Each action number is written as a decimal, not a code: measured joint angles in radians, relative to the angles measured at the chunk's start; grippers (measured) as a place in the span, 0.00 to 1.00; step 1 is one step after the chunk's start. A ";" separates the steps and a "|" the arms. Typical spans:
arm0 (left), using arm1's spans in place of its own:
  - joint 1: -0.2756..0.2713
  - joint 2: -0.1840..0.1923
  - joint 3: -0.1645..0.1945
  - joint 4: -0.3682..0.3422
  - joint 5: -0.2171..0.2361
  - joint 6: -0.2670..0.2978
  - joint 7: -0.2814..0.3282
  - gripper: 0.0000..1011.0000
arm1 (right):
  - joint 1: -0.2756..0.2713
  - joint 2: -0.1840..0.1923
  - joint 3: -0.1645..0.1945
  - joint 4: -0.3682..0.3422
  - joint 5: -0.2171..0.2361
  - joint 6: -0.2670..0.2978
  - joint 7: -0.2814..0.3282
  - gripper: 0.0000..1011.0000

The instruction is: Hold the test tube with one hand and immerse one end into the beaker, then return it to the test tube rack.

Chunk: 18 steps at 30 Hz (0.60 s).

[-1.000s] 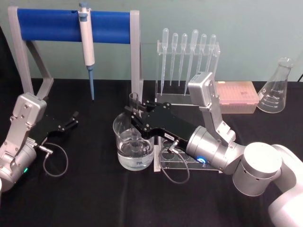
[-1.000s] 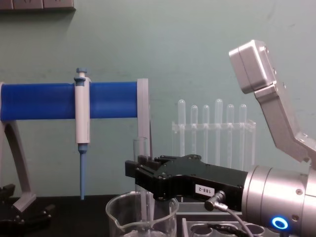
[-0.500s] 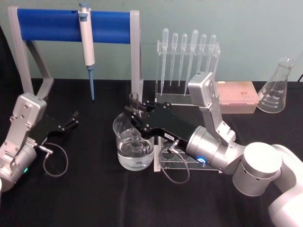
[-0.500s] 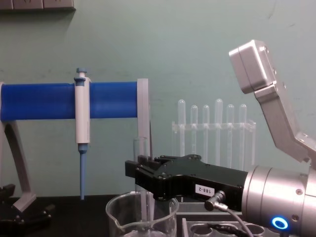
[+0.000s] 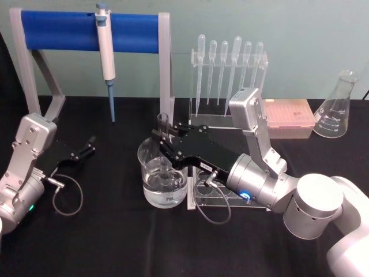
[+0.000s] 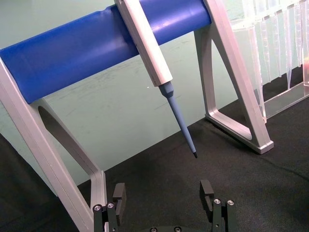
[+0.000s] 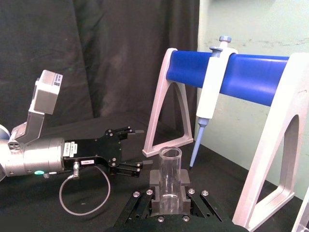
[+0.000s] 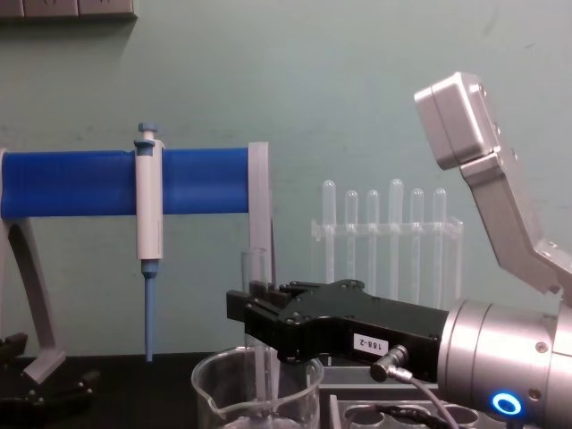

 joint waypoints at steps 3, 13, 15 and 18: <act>0.000 0.000 0.000 0.000 0.000 0.000 0.000 0.99 | 0.000 0.000 0.000 0.000 0.000 0.000 0.000 0.22; 0.000 0.000 0.000 0.000 0.000 0.000 0.000 0.99 | 0.000 0.000 0.000 0.000 0.000 0.000 0.000 0.22; 0.000 0.000 0.000 0.000 0.000 0.000 0.000 0.99 | 0.000 0.000 0.000 0.000 0.000 0.000 0.000 0.22; 0.000 0.000 0.000 0.000 0.000 0.000 0.000 0.99 | 0.000 0.000 0.000 0.000 0.000 0.000 0.000 0.22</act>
